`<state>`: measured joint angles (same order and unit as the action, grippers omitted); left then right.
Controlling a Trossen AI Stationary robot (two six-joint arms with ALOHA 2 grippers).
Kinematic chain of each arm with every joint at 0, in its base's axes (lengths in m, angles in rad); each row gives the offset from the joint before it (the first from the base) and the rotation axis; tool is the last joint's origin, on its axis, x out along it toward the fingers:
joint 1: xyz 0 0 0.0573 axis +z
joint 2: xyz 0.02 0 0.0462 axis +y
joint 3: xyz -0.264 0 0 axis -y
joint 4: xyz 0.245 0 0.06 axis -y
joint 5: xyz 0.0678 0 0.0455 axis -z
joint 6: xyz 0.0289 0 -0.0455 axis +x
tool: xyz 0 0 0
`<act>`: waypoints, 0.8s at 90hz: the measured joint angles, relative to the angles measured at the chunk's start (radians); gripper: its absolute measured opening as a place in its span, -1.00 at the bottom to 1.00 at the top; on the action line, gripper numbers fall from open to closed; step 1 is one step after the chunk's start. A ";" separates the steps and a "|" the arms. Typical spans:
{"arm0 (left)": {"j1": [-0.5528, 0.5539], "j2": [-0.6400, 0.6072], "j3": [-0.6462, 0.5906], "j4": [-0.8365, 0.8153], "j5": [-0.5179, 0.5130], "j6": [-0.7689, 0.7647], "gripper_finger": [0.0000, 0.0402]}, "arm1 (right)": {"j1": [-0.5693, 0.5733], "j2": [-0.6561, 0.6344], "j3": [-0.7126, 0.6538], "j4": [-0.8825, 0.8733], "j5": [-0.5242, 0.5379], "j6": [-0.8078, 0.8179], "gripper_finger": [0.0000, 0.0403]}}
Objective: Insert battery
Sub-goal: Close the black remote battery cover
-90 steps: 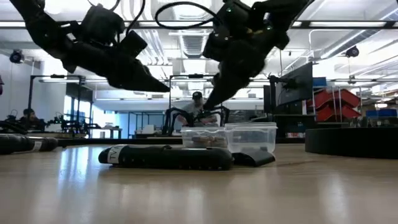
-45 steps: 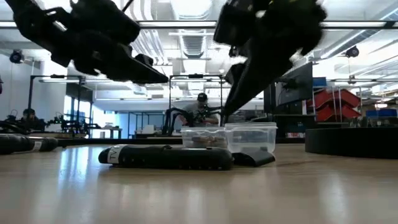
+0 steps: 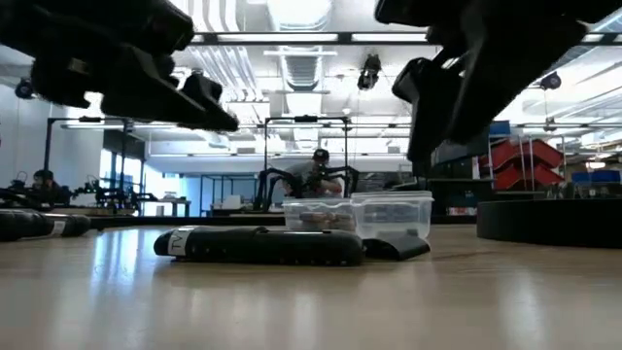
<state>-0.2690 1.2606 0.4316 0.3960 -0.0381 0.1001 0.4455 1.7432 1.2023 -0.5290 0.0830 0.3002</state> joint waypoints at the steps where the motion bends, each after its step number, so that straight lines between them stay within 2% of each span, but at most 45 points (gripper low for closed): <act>1: -0.006 0.000 0.000 -0.004 -0.002 -0.002 0.10 | 0.004 0.000 0.000 0.000 0.000 0.001 0.38; 13: -0.077 0.000 0.000 -0.058 -0.054 -0.028 0.16 | 0.030 0.007 -0.003 0.004 0.004 0.051 0.32; 33: -0.115 0.050 0.000 -0.051 -0.077 -0.127 0.42 | 0.061 0.013 -0.004 0.063 0.054 0.128 0.27; 46: -0.139 0.169 0.000 0.032 -0.083 -0.159 0.51 | 0.063 0.024 -0.005 0.108 0.102 0.128 0.27; 61: -0.182 0.341 0.052 0.112 -0.190 -0.188 0.47 | 0.059 0.034 -0.005 0.126 0.160 0.107 0.32; 72: -0.184 0.449 0.108 0.118 -0.198 -0.207 0.47 | 0.056 0.048 -0.002 0.130 0.177 0.101 0.33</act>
<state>-0.4526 1.7097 0.5397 0.5140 -0.2363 -0.1069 0.5014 1.7909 1.1999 -0.3992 0.2603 0.4013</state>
